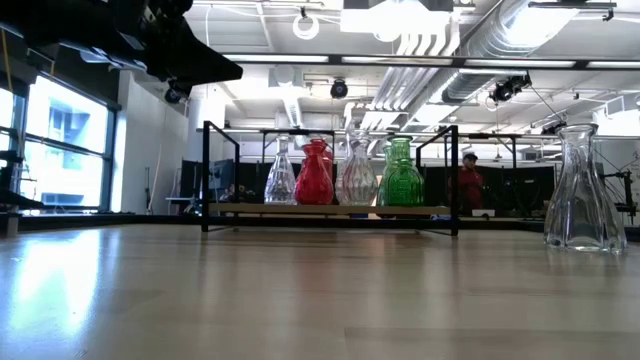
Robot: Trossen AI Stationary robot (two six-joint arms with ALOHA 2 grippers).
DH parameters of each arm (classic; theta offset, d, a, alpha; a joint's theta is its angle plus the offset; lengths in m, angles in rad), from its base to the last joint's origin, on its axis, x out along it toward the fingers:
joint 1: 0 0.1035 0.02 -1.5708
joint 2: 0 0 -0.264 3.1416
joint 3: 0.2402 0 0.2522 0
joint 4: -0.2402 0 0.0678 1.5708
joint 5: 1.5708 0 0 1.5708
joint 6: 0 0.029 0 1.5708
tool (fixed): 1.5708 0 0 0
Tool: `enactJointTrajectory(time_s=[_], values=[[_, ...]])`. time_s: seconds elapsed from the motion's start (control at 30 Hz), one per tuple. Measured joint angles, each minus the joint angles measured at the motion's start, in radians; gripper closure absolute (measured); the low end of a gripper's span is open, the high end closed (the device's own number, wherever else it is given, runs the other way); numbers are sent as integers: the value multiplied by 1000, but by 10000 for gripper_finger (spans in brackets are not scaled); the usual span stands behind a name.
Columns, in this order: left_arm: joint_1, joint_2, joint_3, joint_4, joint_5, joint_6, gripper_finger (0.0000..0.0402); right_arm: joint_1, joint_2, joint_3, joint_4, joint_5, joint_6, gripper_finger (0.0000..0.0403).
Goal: Sort vases onto shelf
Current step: Put the bottom transparent vase aligned with the other transparent vase on the shelf
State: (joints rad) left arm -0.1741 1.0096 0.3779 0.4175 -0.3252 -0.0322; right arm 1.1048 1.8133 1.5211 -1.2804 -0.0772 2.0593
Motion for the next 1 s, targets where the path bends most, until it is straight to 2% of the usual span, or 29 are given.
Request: enactJointTrajectory(time_s=[0.17,0.33,0.53,0.7,0.87,1.0], values=[[0,0,0,0,0,-8,401,-61,0,8,12,0,-149,231],[0,-11,0,-1,0,-2,401,-187,1,61,-59,3,-419,231],[0,-65,1,-2,0,27,401,-411,1,150,-89,63,-853,231],[0,-140,1,-71,0,36,401,-618,17,233,-62,122,-1243,231],[0,-227,1,-156,-8,37,401,-796,121,392,-59,156,-1628,231],[0,-279,1,-214,-28,37,401,-906,233,534,-64,157,-1876,231]])
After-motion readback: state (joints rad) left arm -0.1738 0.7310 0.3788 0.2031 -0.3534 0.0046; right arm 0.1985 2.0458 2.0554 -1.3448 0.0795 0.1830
